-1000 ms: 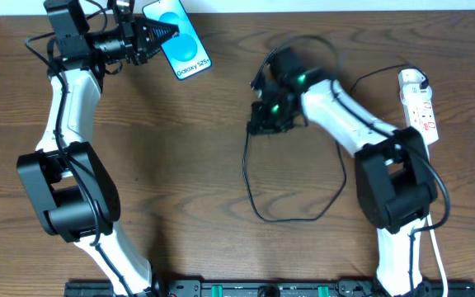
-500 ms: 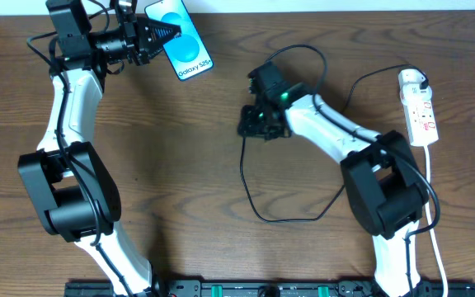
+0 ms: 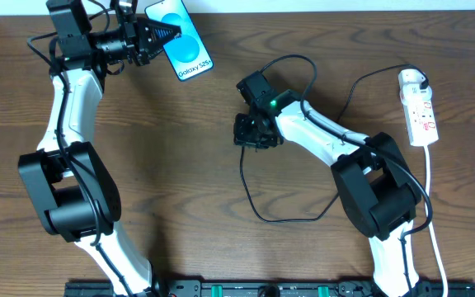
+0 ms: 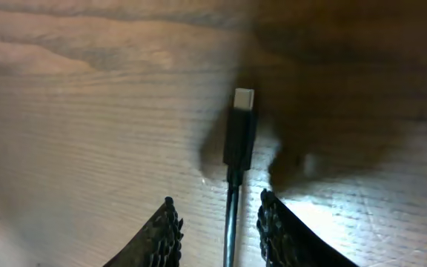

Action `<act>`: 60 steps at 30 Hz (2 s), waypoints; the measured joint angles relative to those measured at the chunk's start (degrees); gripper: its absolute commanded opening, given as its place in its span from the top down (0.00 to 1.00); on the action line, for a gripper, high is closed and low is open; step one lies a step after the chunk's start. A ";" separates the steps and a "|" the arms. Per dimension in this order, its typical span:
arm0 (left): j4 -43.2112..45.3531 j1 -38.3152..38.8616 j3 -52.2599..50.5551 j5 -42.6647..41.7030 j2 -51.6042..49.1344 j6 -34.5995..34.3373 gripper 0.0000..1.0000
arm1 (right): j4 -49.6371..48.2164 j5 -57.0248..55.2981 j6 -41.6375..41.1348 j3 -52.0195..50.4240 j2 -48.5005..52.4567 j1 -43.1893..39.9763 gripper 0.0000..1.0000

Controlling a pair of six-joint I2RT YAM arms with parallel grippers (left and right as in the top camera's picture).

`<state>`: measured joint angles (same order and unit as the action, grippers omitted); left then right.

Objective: Plug charger to phone and switch on socket

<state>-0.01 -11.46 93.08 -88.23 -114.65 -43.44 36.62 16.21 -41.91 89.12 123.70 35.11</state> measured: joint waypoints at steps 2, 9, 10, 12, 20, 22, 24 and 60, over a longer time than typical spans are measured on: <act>0.00 0.00 0.00 0.00 0.00 0.00 0.93 | -0.50 -0.17 -0.02 -0.02 0.02 -0.22 0.66; 0.00 0.00 0.00 0.02 0.00 0.00 0.93 | -1.09 1.84 -0.33 -0.02 1.53 -0.96 0.71; 0.00 0.00 0.00 0.02 0.00 0.00 0.93 | -1.16 2.08 -0.66 0.00 1.57 -0.79 0.73; 0.00 0.00 0.00 0.02 0.00 0.00 0.93 | -1.40 2.49 -1.29 0.00 1.75 -0.57 0.79; -0.02 0.00 0.00 0.00 0.00 0.00 0.93 | -5.81 7.32 0.55 0.20 3.74 -0.90 0.99; -0.04 0.00 0.00 0.00 0.00 0.00 0.93 | -7.89 10.54 4.39 0.15 4.24 -1.60 0.99; -0.04 0.00 0.00 0.02 0.00 -0.02 0.93 | -8.98 14.91 9.81 0.04 4.35 -2.99 0.99; 0.02 10.19 0.00 4.00 0.00 -5.90 0.93 | 0.09 41.70 26.97 -0.04 -20.57 -12.81 0.99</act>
<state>0.01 -1.28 93.08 -84.23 -114.65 -49.34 36.71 57.91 -14.94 89.08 103.13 22.31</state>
